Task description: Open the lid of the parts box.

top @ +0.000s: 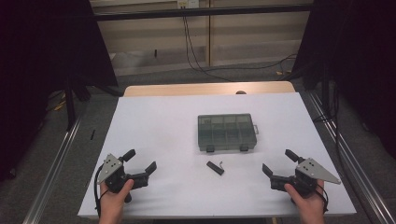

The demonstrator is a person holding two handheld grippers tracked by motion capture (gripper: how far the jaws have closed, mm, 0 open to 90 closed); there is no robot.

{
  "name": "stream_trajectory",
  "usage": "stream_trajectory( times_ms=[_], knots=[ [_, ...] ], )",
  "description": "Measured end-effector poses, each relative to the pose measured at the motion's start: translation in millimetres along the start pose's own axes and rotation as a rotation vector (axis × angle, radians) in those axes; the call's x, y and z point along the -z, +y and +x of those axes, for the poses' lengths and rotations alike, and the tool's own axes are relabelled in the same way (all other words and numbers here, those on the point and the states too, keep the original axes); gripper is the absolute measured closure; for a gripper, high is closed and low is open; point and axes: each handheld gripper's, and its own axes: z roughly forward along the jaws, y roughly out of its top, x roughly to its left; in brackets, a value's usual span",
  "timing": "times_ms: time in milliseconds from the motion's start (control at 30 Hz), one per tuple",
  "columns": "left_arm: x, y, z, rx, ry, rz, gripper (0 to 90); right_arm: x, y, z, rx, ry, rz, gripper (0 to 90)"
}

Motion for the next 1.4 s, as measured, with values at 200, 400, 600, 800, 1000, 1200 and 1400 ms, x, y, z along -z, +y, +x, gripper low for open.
stream_trajectory(
  times_ms=[200, 400, 600, 800, 1000, 1200, 1400],
  knots=[
    [-2.1, 1.5, -2.5, 0.005, -0.014, 0.007, 1.9, -1.1, 1.3, -0.4, 0.001, 0.006, 0.011, 1.6],
    [-11.2, 2.7, -4.5, 0.024, -0.027, 0.019, 1.9, -3.1, 2.4, -1.9, -0.001, 0.009, 0.028, 1.5],
    [-18.9, 5.4, -6.1, 0.048, -0.032, 0.022, 1.8, -5.3, 2.6, -3.2, -0.005, 0.003, 0.041, 3.0],
    [-26.3, 7.2, -8.9, 0.051, -0.042, 0.053, 3.9, -9.6, 4.4, -3.2, 0.005, 0.012, 0.057, 8.4],
    [-33.1, 9.4, -14.9, 0.017, -0.057, 0.083, 7.1, -15.1, 6.5, -3.7, 0.006, 0.015, 0.084, 12.8],
    [-41.4, 10.8, -20.6, 0.002, -0.072, 0.108, 11.4, -19.8, 7.8, -5.5, 0.0, -0.006, 0.096, 17.2],
    [-47.6, 12.3, -25.8, -0.014, -0.093, 0.128, 16.4, -23.6, 8.3, -8.5, -0.025, -0.019, 0.123, 25.0]
  ],
)
